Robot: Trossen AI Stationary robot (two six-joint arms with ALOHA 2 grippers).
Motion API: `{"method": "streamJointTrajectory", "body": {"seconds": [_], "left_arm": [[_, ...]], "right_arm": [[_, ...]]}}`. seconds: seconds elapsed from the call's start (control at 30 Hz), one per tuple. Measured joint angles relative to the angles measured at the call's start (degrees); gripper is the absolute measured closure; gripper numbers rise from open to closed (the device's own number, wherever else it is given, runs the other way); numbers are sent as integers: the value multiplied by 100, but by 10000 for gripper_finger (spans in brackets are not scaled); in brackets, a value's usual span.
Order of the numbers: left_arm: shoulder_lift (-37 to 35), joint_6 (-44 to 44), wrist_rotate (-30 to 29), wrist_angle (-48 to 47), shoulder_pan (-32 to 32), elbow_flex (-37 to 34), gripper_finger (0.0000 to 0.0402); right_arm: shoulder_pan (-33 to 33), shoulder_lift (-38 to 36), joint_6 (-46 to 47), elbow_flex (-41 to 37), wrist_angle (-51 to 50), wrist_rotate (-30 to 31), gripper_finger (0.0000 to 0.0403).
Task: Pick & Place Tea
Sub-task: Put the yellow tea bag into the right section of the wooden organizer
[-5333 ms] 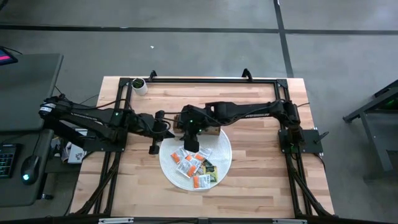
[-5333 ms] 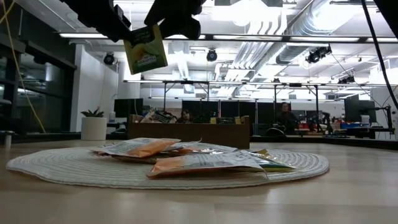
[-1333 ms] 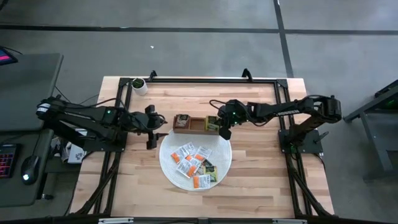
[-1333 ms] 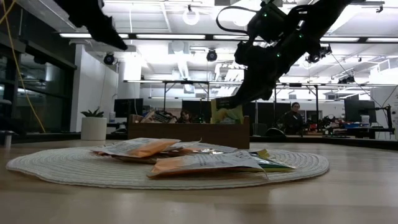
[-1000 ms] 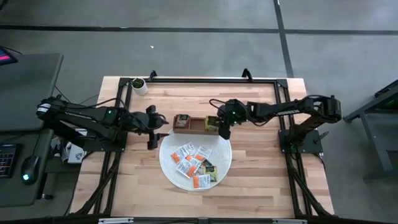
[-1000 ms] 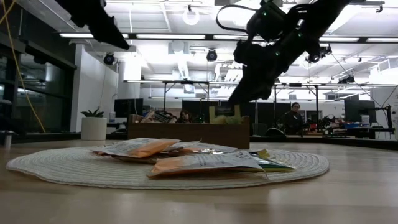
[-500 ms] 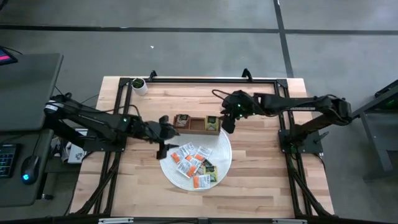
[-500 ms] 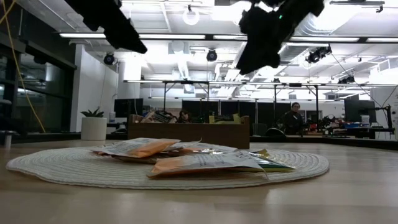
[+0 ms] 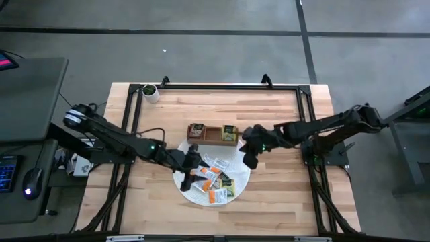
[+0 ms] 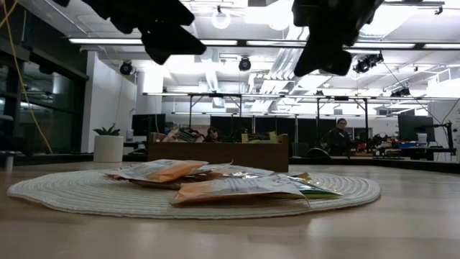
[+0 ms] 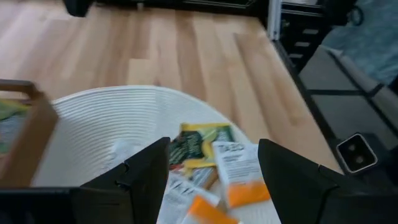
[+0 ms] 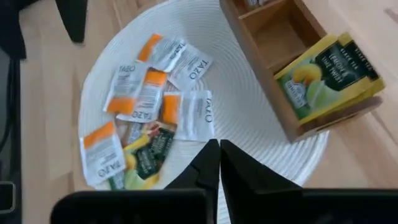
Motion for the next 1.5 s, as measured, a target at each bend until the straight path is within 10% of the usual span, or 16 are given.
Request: {"method": "streamJointTrajectory", "body": {"seconds": [0.5,1.0,1.5], "left_arm": [[1646,330,583,808,-57,914,388],[3236,544,1607,55,-96,2545,401],[3465,629,783,-867,-207,2885,401]], "right_arm": [[1023,0,1448,-1129,1856,625,392],[1416,0,2081,-2219,3452,733,383],[1420,0,1609,-2137,3455,984,399]]}}
